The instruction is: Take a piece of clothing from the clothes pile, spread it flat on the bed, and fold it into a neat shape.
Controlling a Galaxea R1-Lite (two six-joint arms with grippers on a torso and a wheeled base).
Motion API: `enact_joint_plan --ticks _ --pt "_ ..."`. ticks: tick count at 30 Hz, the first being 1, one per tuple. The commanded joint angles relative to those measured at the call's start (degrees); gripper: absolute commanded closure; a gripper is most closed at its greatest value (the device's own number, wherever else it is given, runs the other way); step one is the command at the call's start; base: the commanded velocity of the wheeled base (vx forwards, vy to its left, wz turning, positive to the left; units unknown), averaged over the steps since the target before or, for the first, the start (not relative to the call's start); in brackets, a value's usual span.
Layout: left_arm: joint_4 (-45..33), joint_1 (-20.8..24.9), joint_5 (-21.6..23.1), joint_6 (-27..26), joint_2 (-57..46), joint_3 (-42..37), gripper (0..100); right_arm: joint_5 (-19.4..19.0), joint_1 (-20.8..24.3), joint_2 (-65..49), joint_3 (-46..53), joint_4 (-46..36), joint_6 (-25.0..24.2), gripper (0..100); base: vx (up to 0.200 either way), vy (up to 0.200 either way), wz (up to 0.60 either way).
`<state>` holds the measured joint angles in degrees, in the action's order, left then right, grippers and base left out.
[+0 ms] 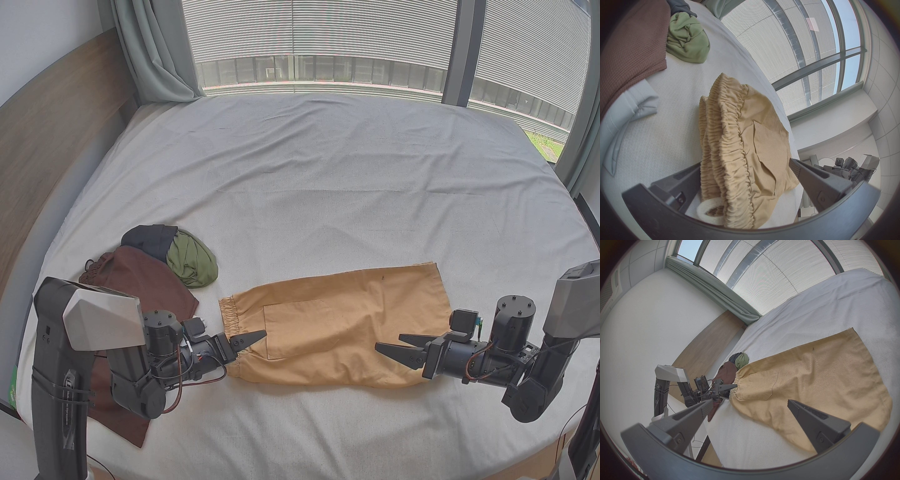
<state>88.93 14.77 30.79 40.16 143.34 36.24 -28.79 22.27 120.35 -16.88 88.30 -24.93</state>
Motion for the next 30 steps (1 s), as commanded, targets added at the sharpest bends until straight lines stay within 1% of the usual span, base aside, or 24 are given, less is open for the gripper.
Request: enact_joint_plan --ticks 1,15,16,19,20,22,30 --pt "0.0 0.0 0.0 0.0 0.5 0.1 100 0.0 0.1 0.3 0.0 -0.1 0.1 0 0.0 0.0 0.0" --pt "0.0 -0.5 0.9 0.1 -0.3 0.2 100 0.1 -0.1 1.1 0.0 0.0 0.2 0 0.0 0.0 0.0" --pt "0.0 -0.5 1.0 0.1 -0.4 0.2 100 -0.4 -0.3 1.4 0.0 0.0 0.7 0 0.0 0.0 0.0" --pt "0.0 -0.6 2.0 0.1 -1.5 0.0 100 -0.8 -0.6 1.8 0.0 0.0 1.6 0 0.0 0.0 0.0" --pt "0.0 -1.2 3.1 0.0 -1.8 -0.3 100 -2.0 -0.7 1.9 0.1 0.0 1.9 0 0.0 0.0 0.0" --pt "0.0 -1.9 4.2 -0.2 -2.2 -0.4 100 -3.0 -1.2 1.9 0.2 0.0 1.9 0 0.0 0.0 0.0" --pt "0.0 -4.2 6.6 -0.2 -4.8 -1.3 100 -3.5 -1.6 1.9 0.6 0.0 1.9 0 0.0 0.0 0.0"
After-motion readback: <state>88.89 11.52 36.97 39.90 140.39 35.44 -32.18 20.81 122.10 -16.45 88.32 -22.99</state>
